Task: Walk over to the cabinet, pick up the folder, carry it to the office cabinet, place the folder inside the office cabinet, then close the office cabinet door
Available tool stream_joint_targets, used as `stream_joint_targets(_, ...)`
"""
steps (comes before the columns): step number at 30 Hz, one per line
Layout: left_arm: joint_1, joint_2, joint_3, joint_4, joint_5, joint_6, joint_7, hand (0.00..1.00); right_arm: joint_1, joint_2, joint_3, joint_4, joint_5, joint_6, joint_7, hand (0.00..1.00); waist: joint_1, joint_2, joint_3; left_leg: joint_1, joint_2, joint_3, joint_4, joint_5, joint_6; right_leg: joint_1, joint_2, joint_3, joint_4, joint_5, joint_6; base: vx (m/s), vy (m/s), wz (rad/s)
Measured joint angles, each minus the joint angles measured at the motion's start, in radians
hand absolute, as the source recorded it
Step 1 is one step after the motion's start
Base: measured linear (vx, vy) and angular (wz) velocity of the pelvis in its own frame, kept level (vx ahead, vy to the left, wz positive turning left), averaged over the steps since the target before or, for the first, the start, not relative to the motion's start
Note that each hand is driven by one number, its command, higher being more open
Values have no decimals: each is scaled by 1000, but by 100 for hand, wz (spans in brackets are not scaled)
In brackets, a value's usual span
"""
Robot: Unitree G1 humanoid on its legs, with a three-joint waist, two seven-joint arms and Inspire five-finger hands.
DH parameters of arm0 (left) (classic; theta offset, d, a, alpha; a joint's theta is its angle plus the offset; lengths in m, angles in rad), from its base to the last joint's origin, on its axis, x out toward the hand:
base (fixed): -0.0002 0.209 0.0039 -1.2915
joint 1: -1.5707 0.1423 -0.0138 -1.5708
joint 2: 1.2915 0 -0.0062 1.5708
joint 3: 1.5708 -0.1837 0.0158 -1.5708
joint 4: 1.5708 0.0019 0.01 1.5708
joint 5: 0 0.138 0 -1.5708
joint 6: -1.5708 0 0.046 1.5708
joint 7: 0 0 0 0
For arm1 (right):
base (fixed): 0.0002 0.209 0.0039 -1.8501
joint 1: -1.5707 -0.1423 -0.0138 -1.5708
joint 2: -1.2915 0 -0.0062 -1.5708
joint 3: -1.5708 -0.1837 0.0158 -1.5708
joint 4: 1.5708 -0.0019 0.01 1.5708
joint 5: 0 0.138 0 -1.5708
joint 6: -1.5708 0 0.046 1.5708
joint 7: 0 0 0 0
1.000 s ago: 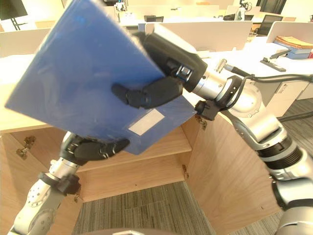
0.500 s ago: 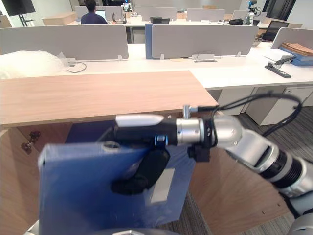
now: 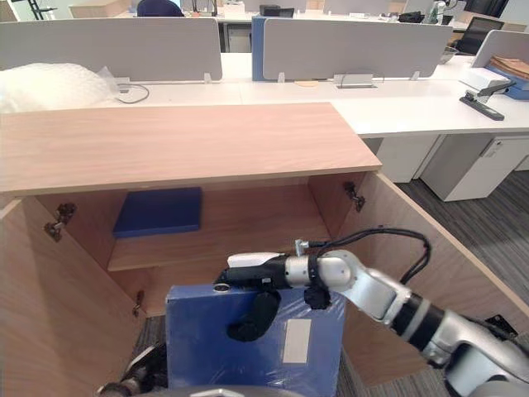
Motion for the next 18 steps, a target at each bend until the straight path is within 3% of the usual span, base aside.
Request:
stream_joint_targets(4,2,-2,126,100,-17,36,138,100,34,149,-17,216,-27,8,-52,0,-2,20,20,-9,3,-9,-2,3,3,6,9,-4,-36,5,12,-66,-11,-4)
stream_joint_targets(6,3,-14,152,126,-19,51,177,100,47,265,-110,419,-61,-1,-123,0,-1,37,41,-15,12,-40,-2,11,3,40,27,-37,-88,23,8,-61,-8,29)
stream_joint_targets(11,10,-98,213,128,-85,57,203,100,61,580,-399,895,-10,29,-341,0,0,48,57,-60,40,-85,-2,16,-2,79,79,-80,-221,71,8,-3,-28,26)
stream_joint_targets(14,-6,-150,210,125,-147,65,215,100,55,627,-490,1079,75,41,-431,0,13,52,62,-80,41,-112,2,18,-6,110,96,-110,-295,103,11,95,-43,29)
stream_joint_targets(17,-17,-162,166,99,-198,66,236,100,57,580,-512,1217,416,84,-527,0,27,44,71,-86,34,-143,6,12,-13,141,104,-141,-318,104,11,134,-64,35)
stream_joint_targets(18,-22,-161,139,74,-211,66,245,100,68,583,-594,1230,627,95,-554,0,23,39,80,-118,34,-159,46,-6,-18,141,108,-157,-319,104,11,109,-66,41)
